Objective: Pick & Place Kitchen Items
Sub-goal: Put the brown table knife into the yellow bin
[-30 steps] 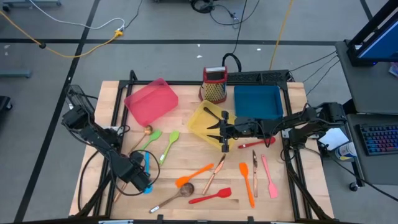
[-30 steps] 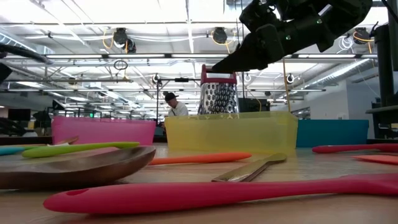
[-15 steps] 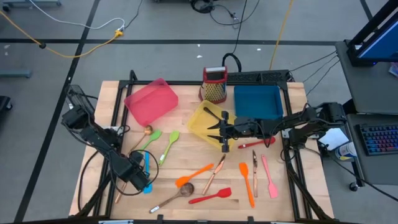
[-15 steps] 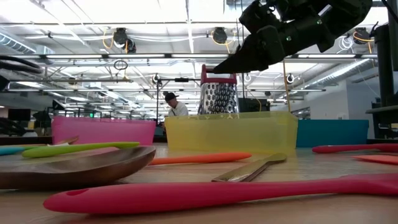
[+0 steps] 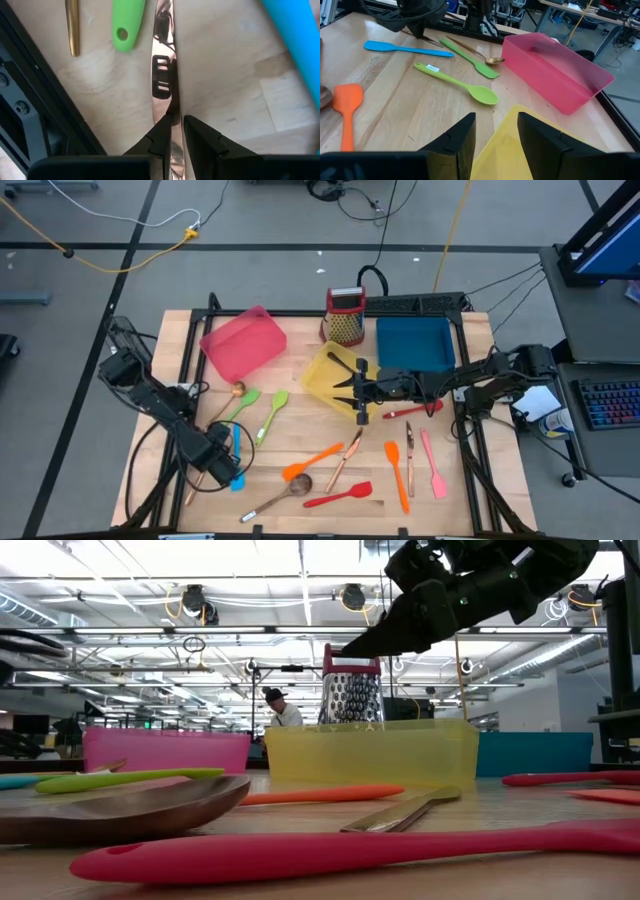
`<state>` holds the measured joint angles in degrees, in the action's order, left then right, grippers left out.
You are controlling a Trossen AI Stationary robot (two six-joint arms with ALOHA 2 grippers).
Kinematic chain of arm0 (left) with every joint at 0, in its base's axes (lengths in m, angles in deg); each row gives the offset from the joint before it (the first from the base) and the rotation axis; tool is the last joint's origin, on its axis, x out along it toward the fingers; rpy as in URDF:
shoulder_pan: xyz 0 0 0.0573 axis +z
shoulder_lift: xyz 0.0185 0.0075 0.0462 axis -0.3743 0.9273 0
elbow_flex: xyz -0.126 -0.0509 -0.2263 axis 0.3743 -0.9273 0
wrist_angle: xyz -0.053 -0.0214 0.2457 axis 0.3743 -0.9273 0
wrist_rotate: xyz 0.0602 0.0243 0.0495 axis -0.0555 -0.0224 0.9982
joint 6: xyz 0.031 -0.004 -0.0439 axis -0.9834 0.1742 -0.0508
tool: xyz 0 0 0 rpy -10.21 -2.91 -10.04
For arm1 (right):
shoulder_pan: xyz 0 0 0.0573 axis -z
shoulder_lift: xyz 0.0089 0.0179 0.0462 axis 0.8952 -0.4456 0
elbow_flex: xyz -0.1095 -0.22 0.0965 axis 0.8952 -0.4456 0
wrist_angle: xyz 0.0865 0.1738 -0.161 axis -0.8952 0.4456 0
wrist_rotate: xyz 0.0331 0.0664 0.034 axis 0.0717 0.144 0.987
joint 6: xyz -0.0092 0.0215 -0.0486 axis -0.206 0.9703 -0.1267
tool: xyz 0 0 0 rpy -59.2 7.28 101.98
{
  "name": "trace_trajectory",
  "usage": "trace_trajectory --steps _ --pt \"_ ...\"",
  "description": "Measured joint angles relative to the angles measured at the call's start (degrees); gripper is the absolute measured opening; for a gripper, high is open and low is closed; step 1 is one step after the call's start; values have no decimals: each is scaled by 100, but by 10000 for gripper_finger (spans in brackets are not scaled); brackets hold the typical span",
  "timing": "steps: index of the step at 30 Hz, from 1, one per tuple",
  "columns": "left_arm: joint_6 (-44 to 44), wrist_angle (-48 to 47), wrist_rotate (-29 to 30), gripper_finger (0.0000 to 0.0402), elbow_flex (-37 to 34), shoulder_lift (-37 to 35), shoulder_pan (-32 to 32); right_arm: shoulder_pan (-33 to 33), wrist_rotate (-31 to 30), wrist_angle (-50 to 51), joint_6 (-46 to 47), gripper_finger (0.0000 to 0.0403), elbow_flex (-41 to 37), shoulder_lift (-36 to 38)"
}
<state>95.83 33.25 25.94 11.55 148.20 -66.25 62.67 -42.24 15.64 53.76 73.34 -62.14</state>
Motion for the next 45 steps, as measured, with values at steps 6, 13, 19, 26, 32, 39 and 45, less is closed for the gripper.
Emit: trace_trajectory --steps 6,13,19,26,32,39,45 --pt "-302 -18 263 63 -6 7 233 1 0 -7 0 139 1 0" --pt "-735 -33 598 62 -15 11 589 1 0 -23 -8 139 1 0" --pt "-1050 -14 879 62 -15 11 992 1 0 -23 -17 139 1 0" --pt "-1506 43 1428 63 -16 17 1484 1 -1 -23 -22 139 1 0" --pt "-1917 173 2029 63 -31 28 1936 1 -2 -23 -24 139 0 0" --pt "-2788 785 2459 63 -31 28 2513 1 -2 -23 -24 139 1 0" --pt "-3537 1476 2797 63 -28 28 2940 1 -2 -31 -24 139 1 0"
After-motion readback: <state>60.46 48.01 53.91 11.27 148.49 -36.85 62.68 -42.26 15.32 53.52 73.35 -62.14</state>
